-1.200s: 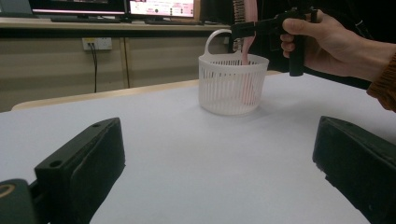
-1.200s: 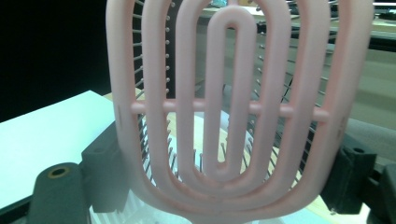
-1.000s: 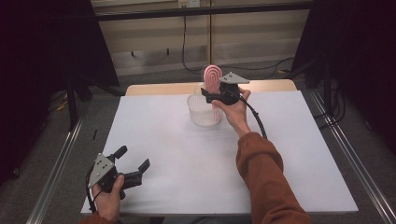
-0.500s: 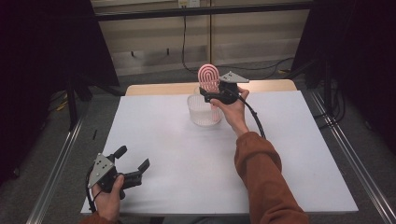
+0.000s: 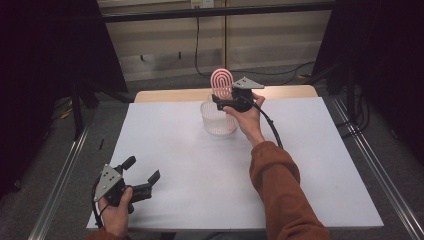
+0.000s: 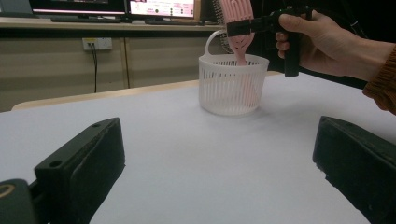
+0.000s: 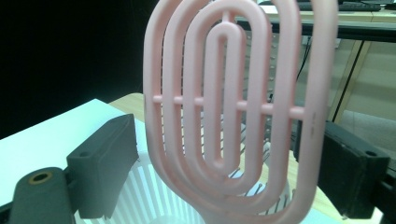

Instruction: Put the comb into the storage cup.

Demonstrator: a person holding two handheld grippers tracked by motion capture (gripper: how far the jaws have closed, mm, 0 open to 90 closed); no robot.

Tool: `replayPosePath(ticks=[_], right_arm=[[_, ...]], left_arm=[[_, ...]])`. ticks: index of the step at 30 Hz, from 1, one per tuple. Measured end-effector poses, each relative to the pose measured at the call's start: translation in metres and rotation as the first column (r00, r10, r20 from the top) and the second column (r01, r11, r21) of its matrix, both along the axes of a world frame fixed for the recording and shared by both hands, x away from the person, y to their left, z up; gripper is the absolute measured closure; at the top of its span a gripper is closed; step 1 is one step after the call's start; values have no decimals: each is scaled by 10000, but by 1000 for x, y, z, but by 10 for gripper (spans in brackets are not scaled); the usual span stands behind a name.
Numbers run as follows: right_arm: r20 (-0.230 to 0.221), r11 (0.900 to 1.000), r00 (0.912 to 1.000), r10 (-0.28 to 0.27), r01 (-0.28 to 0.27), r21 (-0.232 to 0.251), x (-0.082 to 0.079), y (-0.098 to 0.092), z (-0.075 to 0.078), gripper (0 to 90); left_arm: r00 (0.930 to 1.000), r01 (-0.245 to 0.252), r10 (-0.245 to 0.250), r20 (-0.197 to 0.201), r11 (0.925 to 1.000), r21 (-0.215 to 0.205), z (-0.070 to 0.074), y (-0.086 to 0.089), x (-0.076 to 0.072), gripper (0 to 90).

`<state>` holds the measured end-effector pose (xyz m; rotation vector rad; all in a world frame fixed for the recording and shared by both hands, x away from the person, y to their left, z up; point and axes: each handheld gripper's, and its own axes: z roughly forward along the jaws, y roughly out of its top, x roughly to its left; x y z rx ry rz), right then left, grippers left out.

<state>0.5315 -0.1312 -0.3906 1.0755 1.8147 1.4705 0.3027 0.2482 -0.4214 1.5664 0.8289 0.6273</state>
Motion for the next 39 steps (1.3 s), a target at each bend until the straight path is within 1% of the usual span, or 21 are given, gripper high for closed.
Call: replayPosePath(ticks=[3,7,11,13,15,18,19,22,24,26,29,32,34,37,39], right_arm=[[-3,10000,10000,-70,70,4,0,-2,1,116],[7,10000,10000,-36,36,1,-1,-3,2,97],[96,9999,9999,-135,135,-60,-1,-1,2,102],[58,9999,9999,-142,143,-28,-1,-2,3,98],[35,9998,9998,-207,208,-76,-2,-3,3,73],[-42,9999,9999,-140,139,-34,-3,-4,4,47],[-43,9998,9999,-156,156,-86,-3,-4,5,45],[1,9998,9998,-206,206,15,-5,-4,6,9],[7,9999,9999,-165,165,20,-6,-4,8,9],[74,9997,9997,-212,213,-80,-7,-4,8,5],[11,9995,9995,-314,314,-42,-8,-7,9,3],[-43,9997,9997,-226,226,-58,-8,-8,9,13],[-17,9997,9997,-227,227,-80,-9,-8,10,12],[-32,9998,9998,-216,216,-35,-10,-7,10,12],[29,9998,9998,-193,193,-108,-11,-8,11,12]], left_arm=[[10000,-11,11,-8,10000,-67,0,0,0,22],[10000,-2,2,3,10000,-1,0,0,0,22],[10000,5,-5,-4,10000,-37,0,0,0,22],[10000,5,-5,0,10000,-28,0,0,0,22],[10000,3,-3,6,10000,-38,0,0,0,22],[10000,9,-9,-1,10000,-24,0,0,0,22],[10000,16,-16,-4,10000,-20,0,0,0,22],[10000,5,-5,-8,10000,-27,0,0,0,22],[10000,-23,23,-4,10000,-46,0,-1,0,22],[10000,-28,28,-3,10000,-27,0,-1,1,22],[10000,-63,63,0,10000,-20,0,0,1,22],[10000,-78,78,-15,10000,-44,0,-1,1,22],[10000,-89,89,14,10000,2,0,0,1,22],[9999,-113,113,-34,9999,-46,0,0,2,22],[9999,-129,129,-62,9999,-68,-1,0,2,22]])
